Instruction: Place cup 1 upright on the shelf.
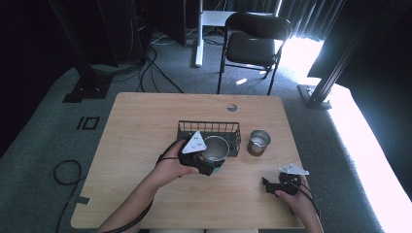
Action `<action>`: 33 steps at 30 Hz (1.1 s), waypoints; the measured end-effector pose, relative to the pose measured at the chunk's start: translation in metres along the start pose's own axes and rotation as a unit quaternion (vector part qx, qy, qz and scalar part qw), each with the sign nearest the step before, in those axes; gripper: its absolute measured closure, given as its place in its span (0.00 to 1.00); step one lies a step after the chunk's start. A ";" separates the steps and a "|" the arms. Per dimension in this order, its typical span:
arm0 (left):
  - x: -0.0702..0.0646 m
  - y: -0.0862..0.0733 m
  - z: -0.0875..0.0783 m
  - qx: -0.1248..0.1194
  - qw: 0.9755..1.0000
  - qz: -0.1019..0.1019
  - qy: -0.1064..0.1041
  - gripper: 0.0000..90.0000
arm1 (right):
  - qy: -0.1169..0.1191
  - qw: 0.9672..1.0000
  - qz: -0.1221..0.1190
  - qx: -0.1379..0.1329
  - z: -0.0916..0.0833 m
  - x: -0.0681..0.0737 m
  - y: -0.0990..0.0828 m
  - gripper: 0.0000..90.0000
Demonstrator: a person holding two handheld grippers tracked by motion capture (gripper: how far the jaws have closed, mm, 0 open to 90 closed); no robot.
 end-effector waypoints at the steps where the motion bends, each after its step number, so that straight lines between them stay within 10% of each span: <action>1: 0.001 0.003 -0.001 0.000 1.000 -0.002 0.000 0.16 | 0.000 1.000 0.000 0.000 0.000 0.000 0.000 0.12; 15: 0.033 0.033 -0.014 -0.033 0.998 -0.027 0.053 0.16 | 0.000 1.000 0.000 0.000 0.000 0.000 0.000 0.12; 33: 0.077 0.028 -0.008 -0.056 0.981 -0.086 0.166 0.16 | 0.000 1.000 0.000 -0.001 0.000 0.000 0.000 0.12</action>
Point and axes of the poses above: each handheld gripper's, and its own axes: z roughly forward along the jaws, y roughly out of its top, x roughly to its left, the point moved 3 cm from there along z, roughly forward along the jaws, and after that the axes turned 12 degrees about y, right-handed, at the moved point
